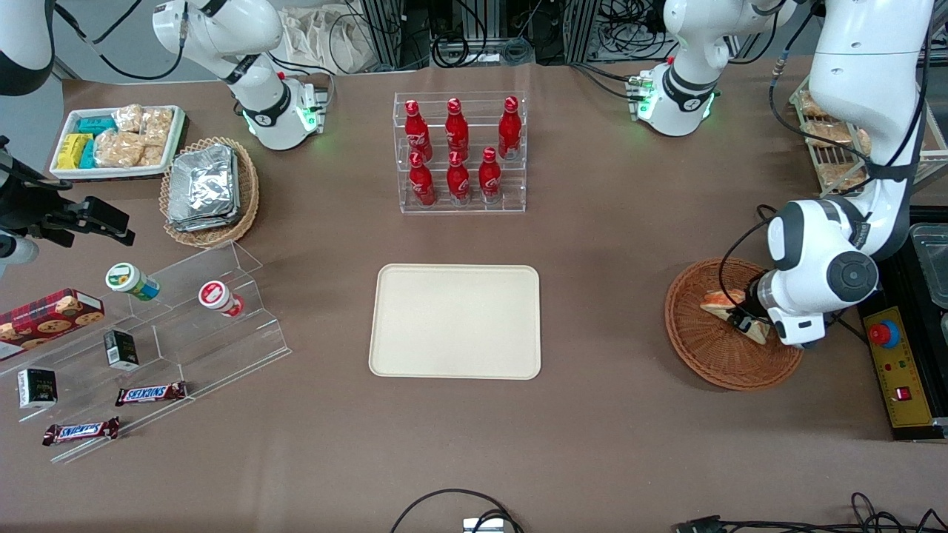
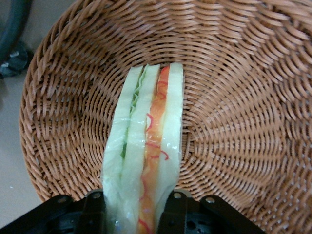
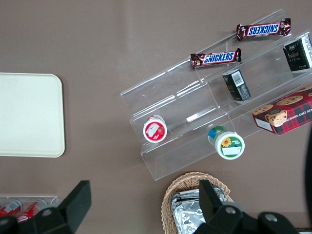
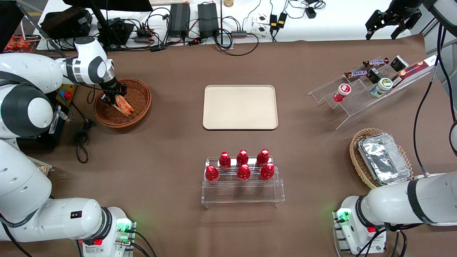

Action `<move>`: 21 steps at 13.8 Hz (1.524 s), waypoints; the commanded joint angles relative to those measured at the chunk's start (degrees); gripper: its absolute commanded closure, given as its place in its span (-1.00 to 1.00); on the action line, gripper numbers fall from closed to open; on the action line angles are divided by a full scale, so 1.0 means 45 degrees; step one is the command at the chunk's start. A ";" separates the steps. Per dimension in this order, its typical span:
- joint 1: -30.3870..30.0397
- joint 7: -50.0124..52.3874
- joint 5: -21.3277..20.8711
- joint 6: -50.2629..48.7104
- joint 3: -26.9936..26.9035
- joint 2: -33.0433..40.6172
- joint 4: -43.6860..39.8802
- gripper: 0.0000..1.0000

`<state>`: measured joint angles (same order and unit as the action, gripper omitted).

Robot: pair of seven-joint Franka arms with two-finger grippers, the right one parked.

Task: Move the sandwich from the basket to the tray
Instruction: 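Lower the left gripper and close it on the sandwich's crust edge, then lift the sandwich out of the basket and carry it over the tray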

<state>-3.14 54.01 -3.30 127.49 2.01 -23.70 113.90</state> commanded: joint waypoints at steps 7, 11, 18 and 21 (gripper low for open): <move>0.0345 -0.1746 -0.0067 -0.4653 0.0763 -0.0006 -0.4271 1.00; 0.0326 -0.1670 0.0049 -0.5067 0.1757 -0.0064 -0.6088 1.00; 0.0364 -0.1494 -0.0066 -0.4386 0.4430 -0.1058 -0.6776 1.00; 0.1198 -0.0092 -0.0319 -0.3958 0.4924 -0.1898 -0.7341 1.00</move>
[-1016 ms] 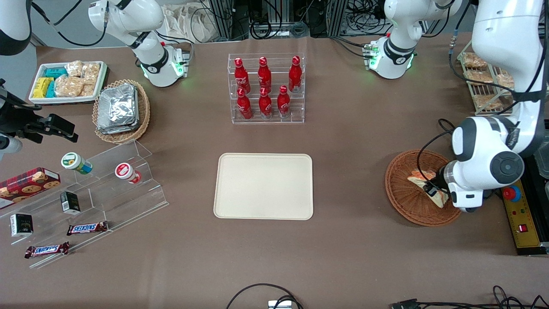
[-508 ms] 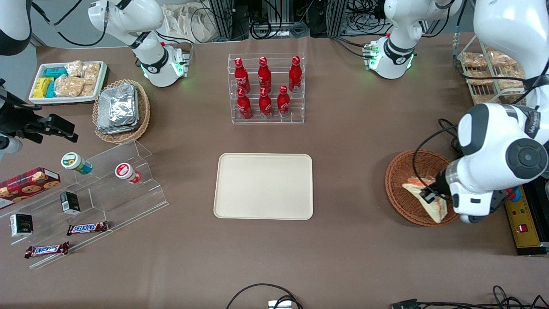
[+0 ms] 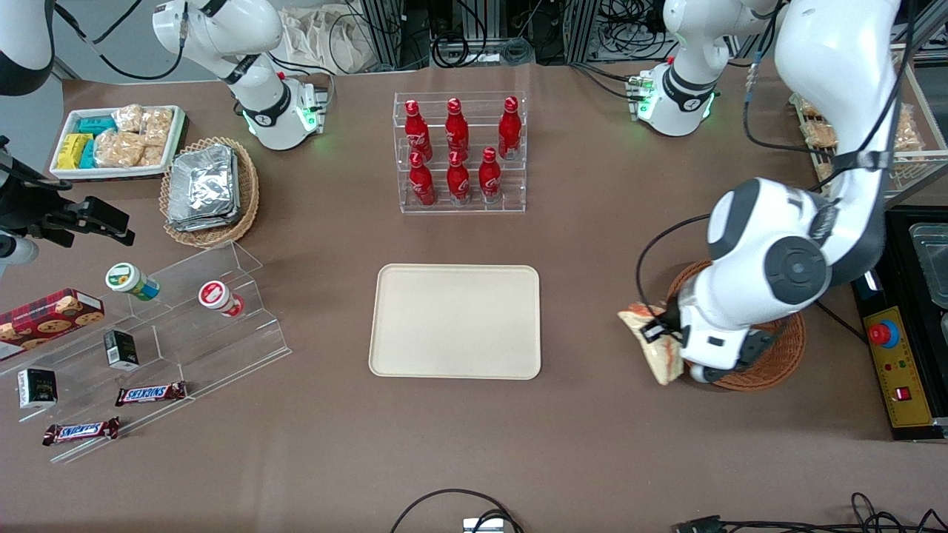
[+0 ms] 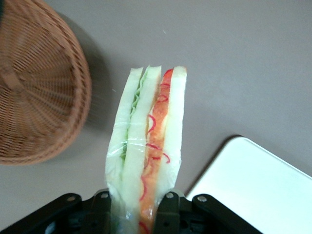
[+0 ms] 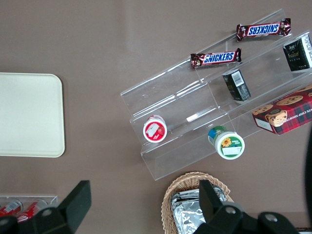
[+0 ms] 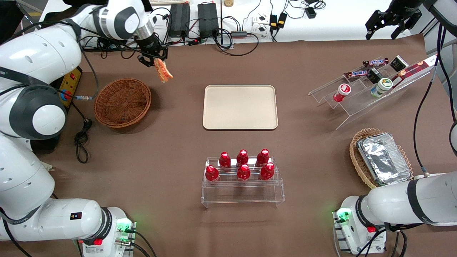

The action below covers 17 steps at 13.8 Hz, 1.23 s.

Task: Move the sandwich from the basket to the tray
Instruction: 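Lift the sandwich out of the basket and carry it over the tray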

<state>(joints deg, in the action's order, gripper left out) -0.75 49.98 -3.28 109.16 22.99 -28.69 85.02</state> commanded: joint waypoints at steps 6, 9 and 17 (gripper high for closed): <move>0.2450 0.1863 -0.2748 0.1578 0.0322 -0.2080 -0.0962 1.00; 0.3639 0.1159 -0.2787 0.1836 0.0322 -0.3643 -0.1939 1.00; 0.3896 -0.2258 -0.1380 0.1895 0.0322 -0.4405 -0.1881 1.00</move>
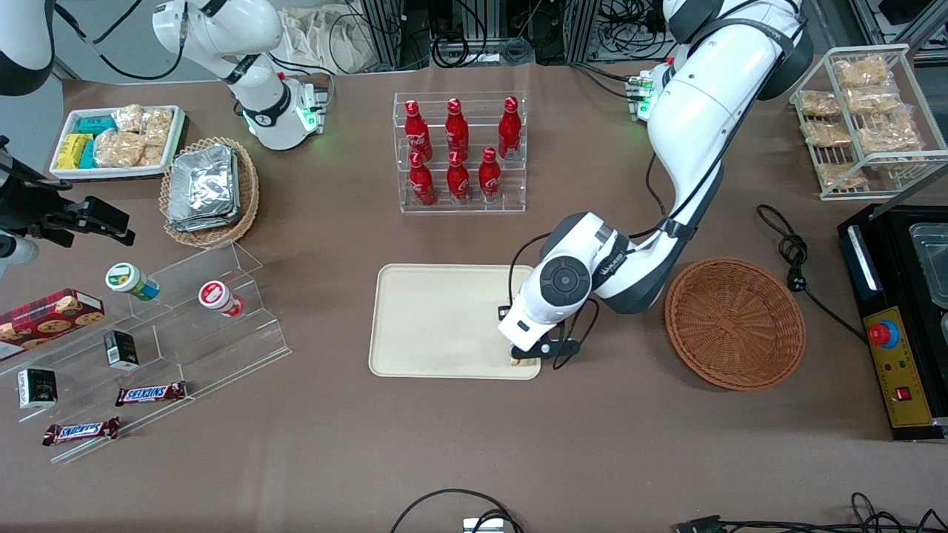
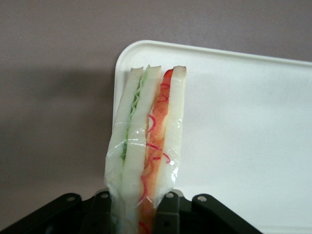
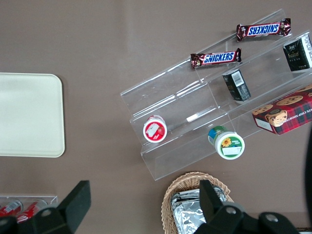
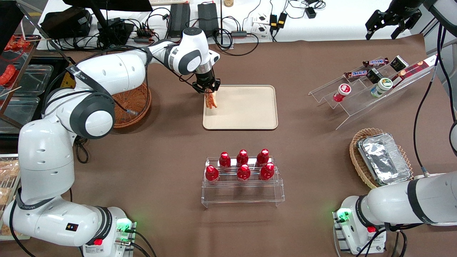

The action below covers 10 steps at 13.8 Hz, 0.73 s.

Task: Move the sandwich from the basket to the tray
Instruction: 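Lower the sandwich onto the beige tray and open the left gripper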

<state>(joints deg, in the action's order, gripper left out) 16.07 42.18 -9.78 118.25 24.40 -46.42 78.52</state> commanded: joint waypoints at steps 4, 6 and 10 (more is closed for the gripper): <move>0.0236 -0.0526 0.0005 0.0129 -0.0012 -0.0739 -0.0477 1.00; 0.0237 -0.0448 0.0024 0.0110 -0.0012 -0.0778 -0.0458 0.80; 0.0237 -0.0761 -0.0015 0.0266 -0.0031 -0.0817 -0.0399 -1.00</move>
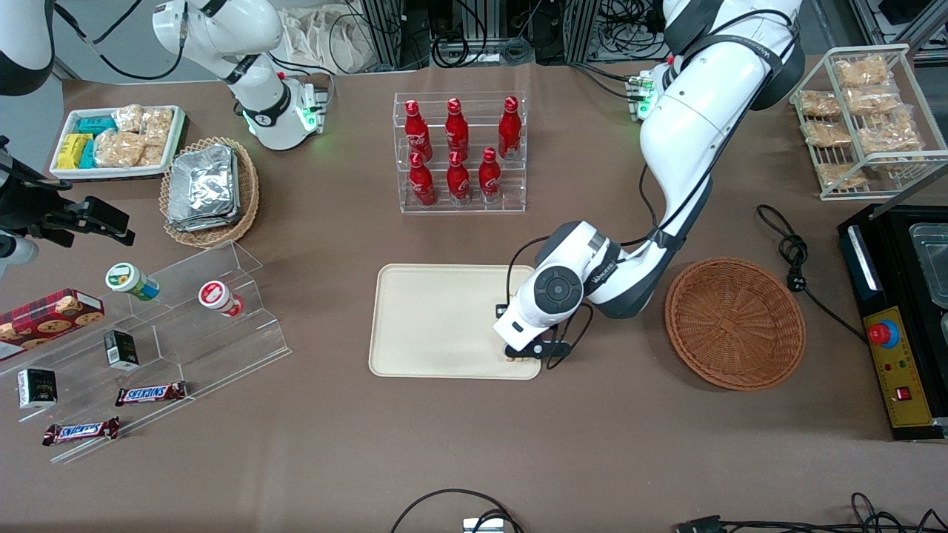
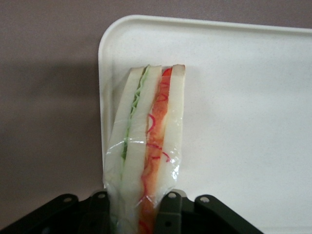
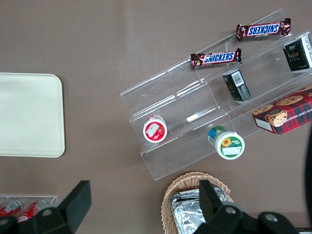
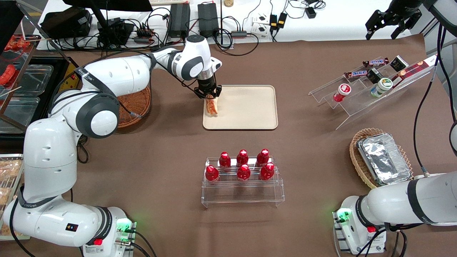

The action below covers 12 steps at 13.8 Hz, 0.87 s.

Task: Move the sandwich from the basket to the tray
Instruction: 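Lower the sandwich onto the beige tray and open the left gripper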

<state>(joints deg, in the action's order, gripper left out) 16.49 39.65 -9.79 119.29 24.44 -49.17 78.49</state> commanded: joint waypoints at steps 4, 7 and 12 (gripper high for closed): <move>0.0086 -0.0080 0.0143 -0.0121 -0.0020 0.0007 -0.0353 -1.00; -0.0012 -0.0118 0.0183 -0.0355 -0.0001 0.0883 0.0348 -1.00; -0.0304 -0.0099 0.0202 -0.1158 0.0019 0.3673 0.2765 -1.00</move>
<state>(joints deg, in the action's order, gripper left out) 16.35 39.55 -9.75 113.54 24.87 -41.29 81.43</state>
